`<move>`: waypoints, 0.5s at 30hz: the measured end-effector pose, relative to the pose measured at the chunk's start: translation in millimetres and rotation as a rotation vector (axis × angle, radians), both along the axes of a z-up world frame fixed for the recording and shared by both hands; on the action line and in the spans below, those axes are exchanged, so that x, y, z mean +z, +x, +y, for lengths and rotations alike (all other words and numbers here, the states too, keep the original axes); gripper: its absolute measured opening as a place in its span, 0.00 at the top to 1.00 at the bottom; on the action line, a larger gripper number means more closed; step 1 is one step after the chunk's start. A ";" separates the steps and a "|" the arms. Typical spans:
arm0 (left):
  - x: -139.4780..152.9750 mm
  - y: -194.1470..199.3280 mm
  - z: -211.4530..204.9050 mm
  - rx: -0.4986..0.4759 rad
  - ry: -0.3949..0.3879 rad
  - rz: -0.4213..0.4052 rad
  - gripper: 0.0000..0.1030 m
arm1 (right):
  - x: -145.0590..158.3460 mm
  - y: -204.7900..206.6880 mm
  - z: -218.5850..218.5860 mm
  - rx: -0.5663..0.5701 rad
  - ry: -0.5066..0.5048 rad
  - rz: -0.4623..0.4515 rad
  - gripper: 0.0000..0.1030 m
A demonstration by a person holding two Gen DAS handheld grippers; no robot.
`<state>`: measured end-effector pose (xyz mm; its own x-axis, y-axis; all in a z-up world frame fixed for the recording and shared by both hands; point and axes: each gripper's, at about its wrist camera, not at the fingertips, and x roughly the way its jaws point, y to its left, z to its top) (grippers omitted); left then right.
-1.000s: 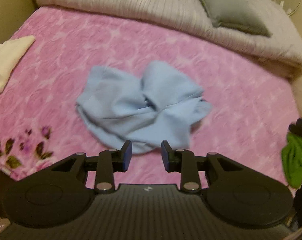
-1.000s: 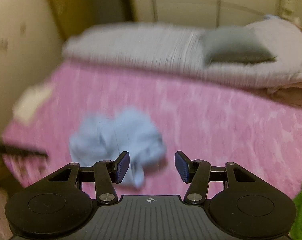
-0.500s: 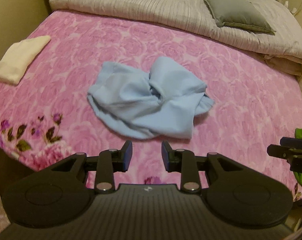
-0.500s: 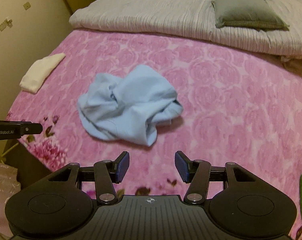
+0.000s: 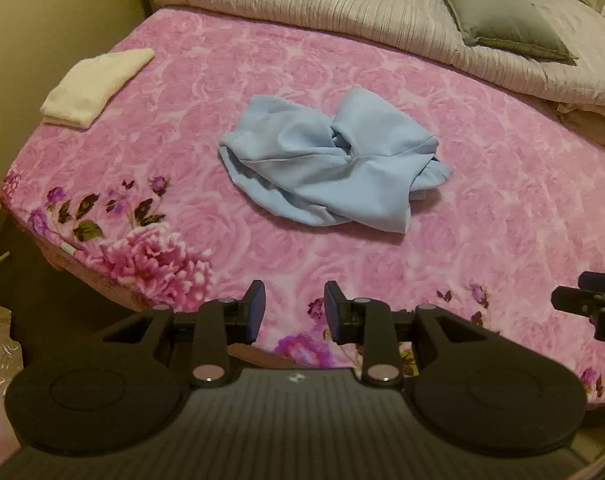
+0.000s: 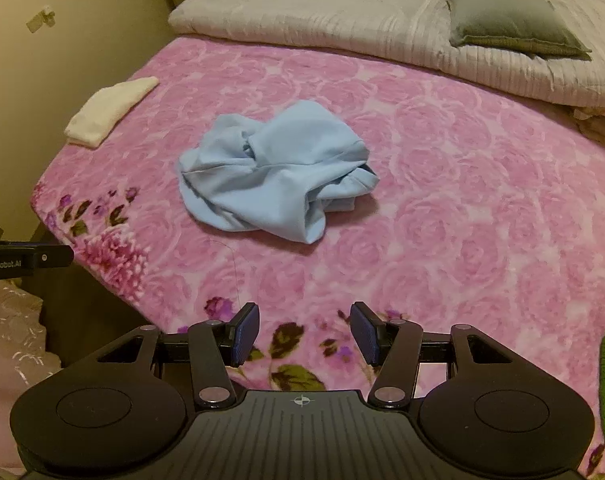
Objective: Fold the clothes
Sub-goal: 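Release the sweatshirt onto the bed and open both grippers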
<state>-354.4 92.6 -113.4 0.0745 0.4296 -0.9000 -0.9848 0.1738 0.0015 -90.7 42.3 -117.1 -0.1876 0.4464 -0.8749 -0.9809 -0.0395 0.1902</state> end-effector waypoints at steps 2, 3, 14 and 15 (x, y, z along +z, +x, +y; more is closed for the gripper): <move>4.1 1.4 -2.9 -0.004 0.013 0.003 0.74 | 1.8 -0.5 -2.7 0.004 0.007 0.002 0.47; 5.9 2.0 -3.7 -0.006 0.019 0.003 0.74 | 2.6 -0.5 -3.5 0.004 0.011 0.002 0.47; 3.2 -1.2 22.2 -0.051 0.034 -0.028 0.74 | 3.4 -5.7 16.2 -0.025 0.018 -0.010 0.47; 0.8 -2.4 28.0 -0.058 0.031 -0.032 0.74 | 2.6 -6.5 19.4 -0.030 0.016 -0.012 0.47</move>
